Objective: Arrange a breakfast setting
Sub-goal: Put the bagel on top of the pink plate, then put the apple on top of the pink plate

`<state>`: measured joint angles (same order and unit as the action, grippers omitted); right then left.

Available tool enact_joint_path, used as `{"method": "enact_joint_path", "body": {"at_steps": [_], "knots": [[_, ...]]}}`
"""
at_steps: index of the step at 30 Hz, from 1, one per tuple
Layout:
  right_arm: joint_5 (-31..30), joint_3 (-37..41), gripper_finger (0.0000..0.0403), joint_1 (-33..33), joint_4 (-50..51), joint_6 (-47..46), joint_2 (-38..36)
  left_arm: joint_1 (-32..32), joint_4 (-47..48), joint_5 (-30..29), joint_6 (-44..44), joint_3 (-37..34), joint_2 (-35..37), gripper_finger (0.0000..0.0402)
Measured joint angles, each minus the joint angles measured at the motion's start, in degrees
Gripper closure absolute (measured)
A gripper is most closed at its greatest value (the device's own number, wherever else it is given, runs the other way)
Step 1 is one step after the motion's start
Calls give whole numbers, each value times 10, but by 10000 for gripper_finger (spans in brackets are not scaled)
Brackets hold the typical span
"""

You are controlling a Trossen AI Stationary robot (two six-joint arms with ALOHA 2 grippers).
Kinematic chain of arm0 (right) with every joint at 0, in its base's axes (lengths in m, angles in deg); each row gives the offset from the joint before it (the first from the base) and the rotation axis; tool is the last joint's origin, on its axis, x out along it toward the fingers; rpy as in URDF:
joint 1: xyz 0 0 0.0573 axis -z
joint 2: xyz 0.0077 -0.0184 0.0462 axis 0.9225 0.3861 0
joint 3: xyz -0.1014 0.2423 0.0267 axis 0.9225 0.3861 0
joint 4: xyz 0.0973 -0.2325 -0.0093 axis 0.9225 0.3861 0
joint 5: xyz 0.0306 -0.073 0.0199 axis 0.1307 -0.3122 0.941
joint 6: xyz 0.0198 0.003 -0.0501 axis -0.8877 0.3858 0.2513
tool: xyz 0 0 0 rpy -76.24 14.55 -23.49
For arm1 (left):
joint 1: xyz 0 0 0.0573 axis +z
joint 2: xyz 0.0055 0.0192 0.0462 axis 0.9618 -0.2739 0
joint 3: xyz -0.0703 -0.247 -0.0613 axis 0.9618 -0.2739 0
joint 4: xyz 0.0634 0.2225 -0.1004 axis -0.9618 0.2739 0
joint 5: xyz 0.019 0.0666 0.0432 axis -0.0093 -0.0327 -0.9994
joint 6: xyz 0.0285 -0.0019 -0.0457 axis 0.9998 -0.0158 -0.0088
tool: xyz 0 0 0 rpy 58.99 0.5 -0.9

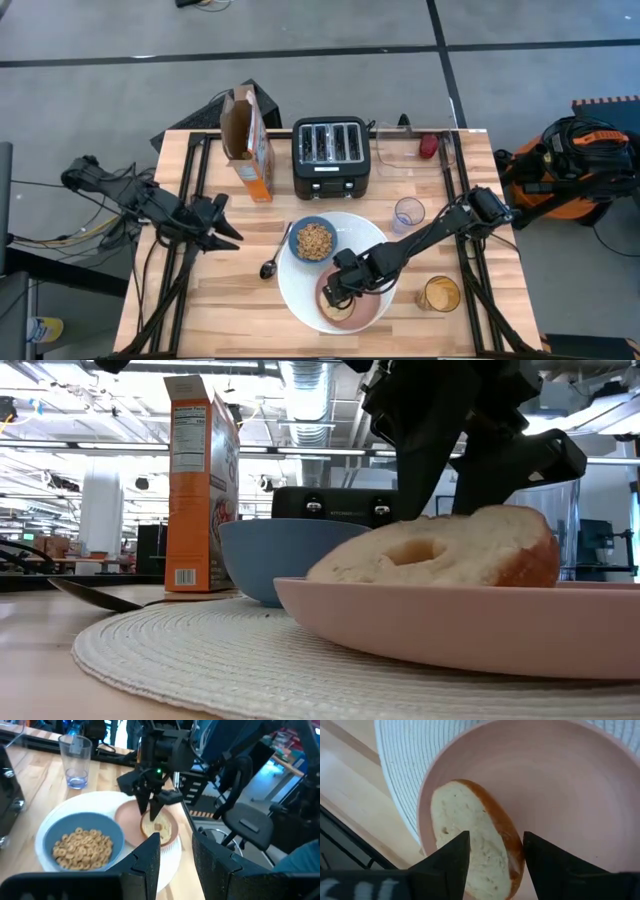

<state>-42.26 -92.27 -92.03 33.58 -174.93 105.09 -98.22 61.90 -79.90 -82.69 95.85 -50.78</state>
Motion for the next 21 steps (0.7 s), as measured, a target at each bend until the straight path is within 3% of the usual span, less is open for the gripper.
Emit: {"method": "enact_joint_path", "body": {"at_steps": [6, 12, 17, 21], "knots": [[14, -9, 196, 3, 14, 11, 0, 0, 46, 31, 18, 0, 40, 301], [19, -40, 195, 17, 98, 16, -1, 0, 62, 47, 52, -10, 76, 301], [19, -84, 195, 32, 158, 17, -1, 0, 52, 61, 40, -69, 119, 301], [19, -132, 195, 41, 183, 29, -1, 0, -19, 67, 36, -141, 169, 301]]}}
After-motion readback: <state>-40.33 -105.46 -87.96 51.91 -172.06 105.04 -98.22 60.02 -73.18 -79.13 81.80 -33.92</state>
